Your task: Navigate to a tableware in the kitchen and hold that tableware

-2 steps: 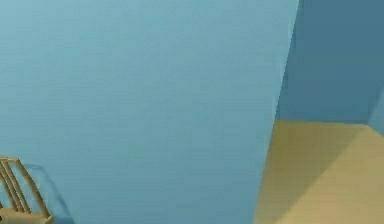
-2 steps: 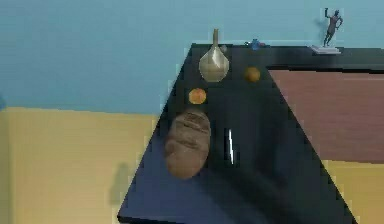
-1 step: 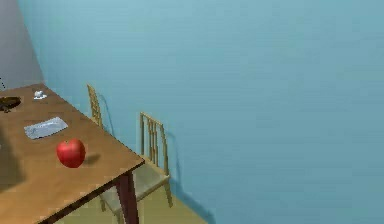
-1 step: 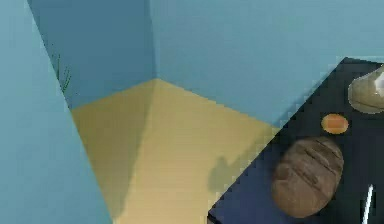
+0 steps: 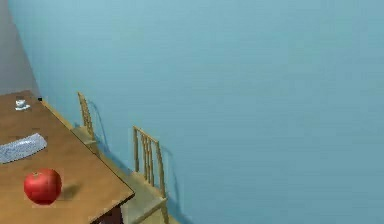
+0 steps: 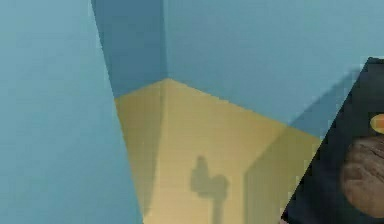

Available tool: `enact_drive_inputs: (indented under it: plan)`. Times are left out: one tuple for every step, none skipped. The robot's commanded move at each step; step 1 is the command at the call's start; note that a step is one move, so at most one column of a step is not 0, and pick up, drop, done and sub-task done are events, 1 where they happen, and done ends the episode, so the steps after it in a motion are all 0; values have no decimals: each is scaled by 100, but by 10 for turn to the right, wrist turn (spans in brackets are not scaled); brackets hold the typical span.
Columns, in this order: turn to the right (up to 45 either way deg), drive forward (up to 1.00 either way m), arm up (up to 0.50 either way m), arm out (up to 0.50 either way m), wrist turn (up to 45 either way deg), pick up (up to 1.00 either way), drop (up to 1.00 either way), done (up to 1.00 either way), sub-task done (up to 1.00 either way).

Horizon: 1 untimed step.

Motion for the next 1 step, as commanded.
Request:
enact_drive_inputs:
  plan:
    - [390,0,0,0,0,0,0,0,0]
